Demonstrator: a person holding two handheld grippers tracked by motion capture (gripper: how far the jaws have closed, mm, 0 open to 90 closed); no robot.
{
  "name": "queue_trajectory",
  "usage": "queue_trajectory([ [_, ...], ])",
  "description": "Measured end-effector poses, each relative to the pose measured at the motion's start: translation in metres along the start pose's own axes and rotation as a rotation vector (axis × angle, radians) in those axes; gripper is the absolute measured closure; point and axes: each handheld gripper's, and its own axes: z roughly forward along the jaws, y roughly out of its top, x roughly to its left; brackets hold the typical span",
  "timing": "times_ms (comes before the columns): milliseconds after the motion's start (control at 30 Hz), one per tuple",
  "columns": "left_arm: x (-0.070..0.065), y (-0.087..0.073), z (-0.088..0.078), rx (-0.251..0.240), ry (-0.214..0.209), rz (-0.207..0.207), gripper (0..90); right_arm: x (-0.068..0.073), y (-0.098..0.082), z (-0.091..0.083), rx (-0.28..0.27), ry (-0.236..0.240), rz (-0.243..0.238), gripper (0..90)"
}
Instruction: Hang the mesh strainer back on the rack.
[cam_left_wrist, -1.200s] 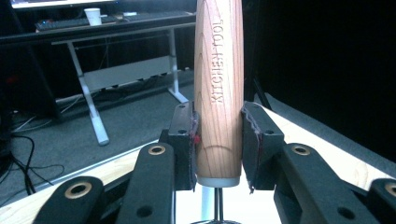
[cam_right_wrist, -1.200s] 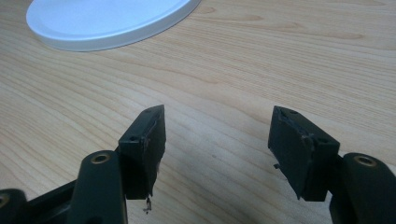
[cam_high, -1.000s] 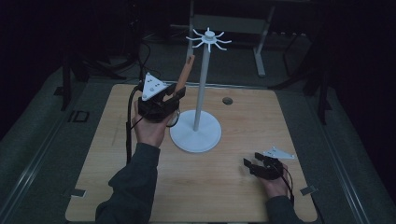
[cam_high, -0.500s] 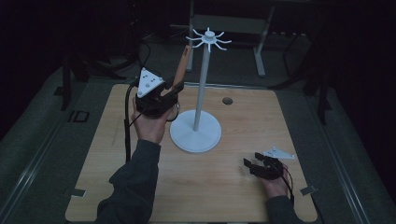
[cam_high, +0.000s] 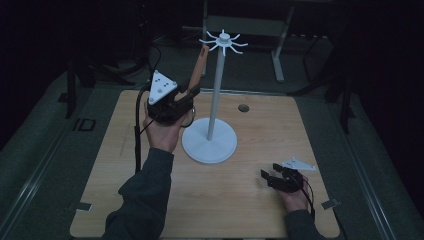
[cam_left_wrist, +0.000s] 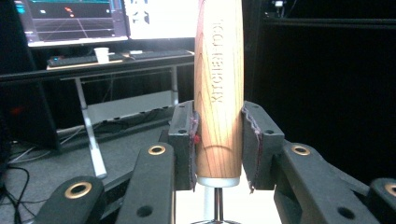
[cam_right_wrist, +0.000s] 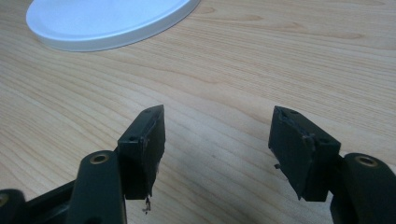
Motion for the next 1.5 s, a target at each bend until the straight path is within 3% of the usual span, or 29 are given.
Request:
queue_trajectory([
  [667,0.002,0.002,0.019,0.055,-0.027,-0.011,68.3,0.0,0.0,0.0,-0.001,0.001,0.001,35.8],
  [967,0.005,-0.002,0.017,0.063,-0.041,-0.026,66.3,0.0,0.0,0.0,-0.001,0.001,-0.001,35.7],
  [1500,0.008,-0.006,0.006,0.07,-0.066,-0.045,55.2,0.0,0.0,0.0,0.001,-0.001,-0.001,35.6],
])
